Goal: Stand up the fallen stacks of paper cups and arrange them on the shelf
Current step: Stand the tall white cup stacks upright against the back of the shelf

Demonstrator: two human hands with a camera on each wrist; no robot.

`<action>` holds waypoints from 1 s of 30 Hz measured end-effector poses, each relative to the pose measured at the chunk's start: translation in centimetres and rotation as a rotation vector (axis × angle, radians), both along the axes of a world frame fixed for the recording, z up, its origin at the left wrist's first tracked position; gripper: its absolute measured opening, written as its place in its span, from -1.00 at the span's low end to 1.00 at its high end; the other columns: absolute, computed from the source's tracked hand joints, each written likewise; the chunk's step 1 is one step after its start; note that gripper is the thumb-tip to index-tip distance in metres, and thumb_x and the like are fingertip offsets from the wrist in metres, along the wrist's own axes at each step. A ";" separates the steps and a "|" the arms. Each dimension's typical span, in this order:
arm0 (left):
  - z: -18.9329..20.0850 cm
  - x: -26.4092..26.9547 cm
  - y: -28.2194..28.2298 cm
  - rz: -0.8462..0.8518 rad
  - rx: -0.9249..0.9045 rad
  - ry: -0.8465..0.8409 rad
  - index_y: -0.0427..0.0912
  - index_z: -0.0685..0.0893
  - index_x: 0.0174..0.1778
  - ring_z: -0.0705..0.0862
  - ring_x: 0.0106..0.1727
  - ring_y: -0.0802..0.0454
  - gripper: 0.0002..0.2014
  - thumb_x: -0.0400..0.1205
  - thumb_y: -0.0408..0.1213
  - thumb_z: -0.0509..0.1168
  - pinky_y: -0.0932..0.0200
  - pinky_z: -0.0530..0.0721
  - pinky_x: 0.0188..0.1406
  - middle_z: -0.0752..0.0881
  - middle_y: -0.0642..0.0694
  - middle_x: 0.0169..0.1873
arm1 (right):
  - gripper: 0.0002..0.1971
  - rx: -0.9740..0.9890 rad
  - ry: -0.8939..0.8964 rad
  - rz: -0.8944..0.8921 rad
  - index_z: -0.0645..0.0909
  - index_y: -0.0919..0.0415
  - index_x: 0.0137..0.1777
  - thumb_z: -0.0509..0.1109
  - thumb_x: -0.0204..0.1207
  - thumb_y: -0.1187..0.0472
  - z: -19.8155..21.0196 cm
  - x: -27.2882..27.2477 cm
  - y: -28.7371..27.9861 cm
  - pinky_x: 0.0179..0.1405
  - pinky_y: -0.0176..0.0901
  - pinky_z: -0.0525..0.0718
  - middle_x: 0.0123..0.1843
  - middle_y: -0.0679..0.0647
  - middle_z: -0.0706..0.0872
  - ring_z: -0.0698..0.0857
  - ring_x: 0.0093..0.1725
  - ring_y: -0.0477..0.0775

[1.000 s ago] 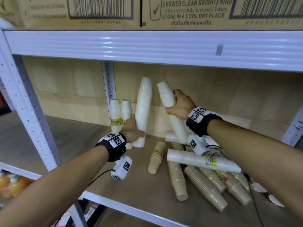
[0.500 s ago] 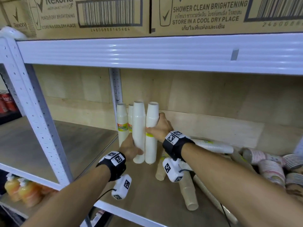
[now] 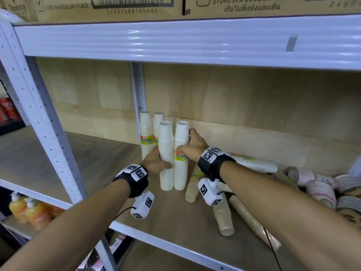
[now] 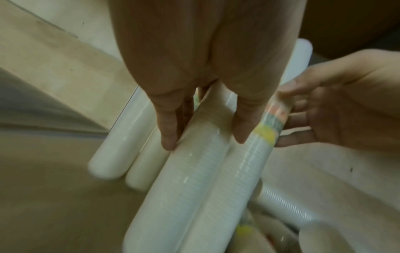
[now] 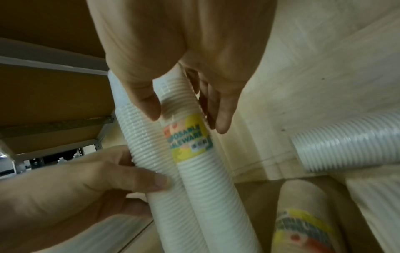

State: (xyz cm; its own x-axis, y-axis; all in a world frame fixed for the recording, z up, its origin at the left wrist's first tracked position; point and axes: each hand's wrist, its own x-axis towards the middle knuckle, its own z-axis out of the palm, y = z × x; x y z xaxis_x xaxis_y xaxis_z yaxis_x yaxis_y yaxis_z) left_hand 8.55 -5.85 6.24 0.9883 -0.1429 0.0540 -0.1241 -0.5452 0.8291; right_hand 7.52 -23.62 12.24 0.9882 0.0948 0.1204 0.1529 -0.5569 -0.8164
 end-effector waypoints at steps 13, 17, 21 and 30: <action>10.3 1.1 0.5 0.025 -0.096 -0.239 0.06 0.63 0.24 0.66 0.05 -0.07 -0.57 0.49 -0.37 0.47 -0.05 0.69 0.21 0.66 -0.15 0.09 | -0.73 -0.081 -0.165 0.038 0.65 0.11 0.09 0.53 0.40 0.19 4.4 1.5 -0.2 0.04 -0.06 0.68 0.03 0.09 0.77 0.72 0.04 0.12; 10.5 1.1 0.6 -0.018 0.002 -0.265 0.03 0.73 0.12 0.70 0.08 -0.04 -0.72 0.54 -0.38 0.45 0.00 0.72 0.17 0.71 -0.04 0.18 | -0.78 -0.053 -0.164 0.013 0.62 0.08 0.01 0.52 0.39 0.18 4.2 1.5 -0.2 0.07 0.00 0.71 0.01 0.08 0.76 0.73 0.03 0.14; 10.3 1.0 0.3 0.023 0.038 -0.326 -0.10 0.74 0.15 0.69 0.04 -0.02 -0.72 0.53 -0.26 0.52 0.05 0.71 0.12 0.71 -0.04 0.05 | -0.81 -0.066 -0.168 0.007 0.56 0.01 -0.06 0.50 0.40 0.17 4.2 1.5 -0.2 -0.02 -0.07 0.67 -0.03 0.04 0.73 0.71 -0.01 0.13; 11.0 0.4 0.1 -0.028 0.205 -0.329 -0.12 0.66 0.35 0.59 0.19 0.07 -0.65 0.62 -0.31 0.39 0.27 0.50 0.07 0.62 0.00 0.19 | -0.78 -0.073 -0.166 -0.006 0.58 0.08 0.01 0.51 0.41 0.17 4.1 1.7 -0.4 0.06 0.02 0.71 0.00 0.08 0.73 0.71 0.01 0.14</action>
State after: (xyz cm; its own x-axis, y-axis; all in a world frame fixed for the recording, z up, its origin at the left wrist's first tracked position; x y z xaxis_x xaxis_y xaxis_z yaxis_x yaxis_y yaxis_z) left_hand 8.91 -5.70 17.22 0.9185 -0.2101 0.3350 -0.3823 -0.6881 0.6168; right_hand 9.25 -23.97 16.35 0.9559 0.1040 0.2747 0.2788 -0.6153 -0.7373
